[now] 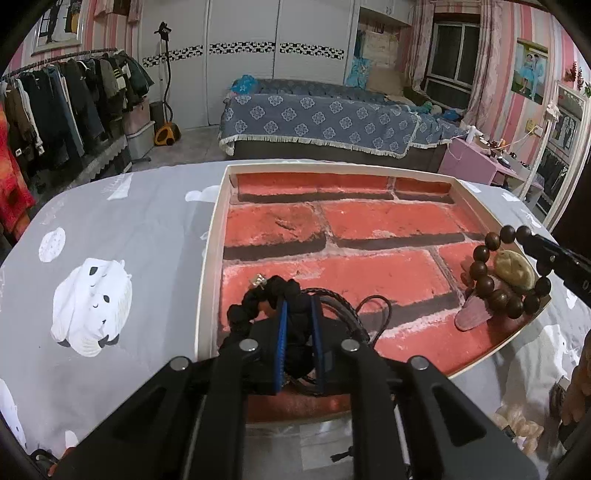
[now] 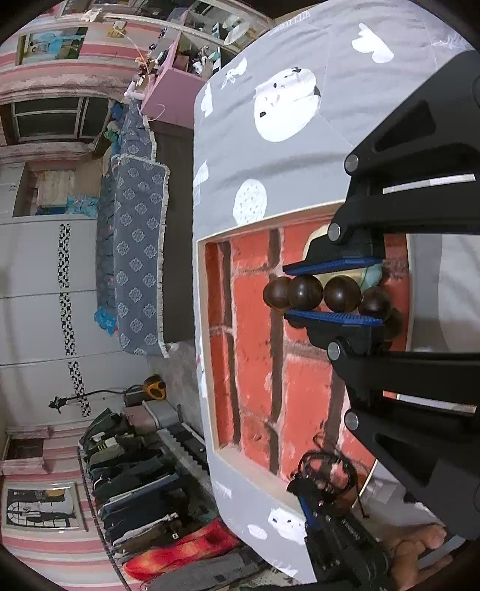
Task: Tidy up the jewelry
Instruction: 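Open the left gripper over the box while the right releases the bead bracelet inside, then withdraw both grippers from the box toward the remaining accessories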
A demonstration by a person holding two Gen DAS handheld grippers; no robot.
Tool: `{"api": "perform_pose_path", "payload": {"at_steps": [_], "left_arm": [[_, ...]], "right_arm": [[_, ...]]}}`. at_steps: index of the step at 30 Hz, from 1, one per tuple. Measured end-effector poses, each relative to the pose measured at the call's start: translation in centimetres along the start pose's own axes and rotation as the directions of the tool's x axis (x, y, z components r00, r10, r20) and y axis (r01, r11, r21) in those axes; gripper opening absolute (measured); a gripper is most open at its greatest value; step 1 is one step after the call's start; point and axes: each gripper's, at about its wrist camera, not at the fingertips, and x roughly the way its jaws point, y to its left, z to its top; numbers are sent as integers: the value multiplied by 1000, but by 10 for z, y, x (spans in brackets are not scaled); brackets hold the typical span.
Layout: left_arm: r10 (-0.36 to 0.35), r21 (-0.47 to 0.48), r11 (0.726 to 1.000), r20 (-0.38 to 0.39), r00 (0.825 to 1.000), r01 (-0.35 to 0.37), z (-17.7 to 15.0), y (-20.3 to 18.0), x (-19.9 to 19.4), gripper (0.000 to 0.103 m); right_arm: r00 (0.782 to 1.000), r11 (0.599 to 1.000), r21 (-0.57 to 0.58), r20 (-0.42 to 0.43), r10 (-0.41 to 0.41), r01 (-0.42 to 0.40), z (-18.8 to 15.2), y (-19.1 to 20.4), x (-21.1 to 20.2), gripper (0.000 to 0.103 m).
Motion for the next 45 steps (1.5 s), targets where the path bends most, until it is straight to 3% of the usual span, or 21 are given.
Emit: {"api": "perform_pose_path", "payload": {"at_steps": [1, 4, 5, 7, 10, 15, 20, 26, 28, 33, 37, 45], "left_arm": [[-3, 3, 1000, 2, 1000, 3, 0, -1, 1, 14], [-45, -19, 999, 7, 999, 45, -1, 1, 1, 33], [-49, -24, 999, 7, 999, 49, -1, 1, 0, 38], [-55, -21, 998, 2, 998, 56, 0, 0, -1, 42], [-55, -18, 998, 13, 998, 56, 2, -1, -9, 50], [-26, -17, 999, 45, 999, 27, 4, -3, -43, 52], [10, -24, 1000, 110, 994, -8, -11, -1, -102, 54], [14, -27, 1000, 120, 993, -11, -72, -7, -164, 54], [4, -23, 1000, 115, 993, -1, -103, -11, -181, 54], [13, -74, 997, 83, 997, -7, -155, -13, -204, 54], [3, -59, 998, 83, 997, 1, -173, -26, -218, 54], [-44, -21, 999, 81, 996, 46, -180, -47, -227, 54]], "right_arm": [[1000, 1000, 6, -5, -5, 5, -1, -2, 2, 20], [1000, 1000, 20, -13, -10, 10, -4, -8, 6, 24], [1000, 1000, 23, -10, -9, 9, -3, -8, 5, 31], [1000, 1000, 20, 12, -18, 18, -1, -7, 0, 44], [999, 1000, 23, 39, -7, 6, 3, -5, -10, 45], [996, 1000, 26, 92, 7, -9, 12, -4, -46, 45], [987, 1000, 21, 163, 1, -5, 3, -13, -110, 54], [985, 999, 28, 174, -20, 15, -47, -38, -183, 59], [987, 999, 36, 158, -37, 31, -74, -46, -202, 65], [995, 999, 34, 93, -42, 39, -135, -49, -227, 68], [998, 999, 32, 55, -27, 25, -165, -51, -231, 68], [999, 1000, 6, 48, 2, -2, -174, -33, -234, 68]]}}
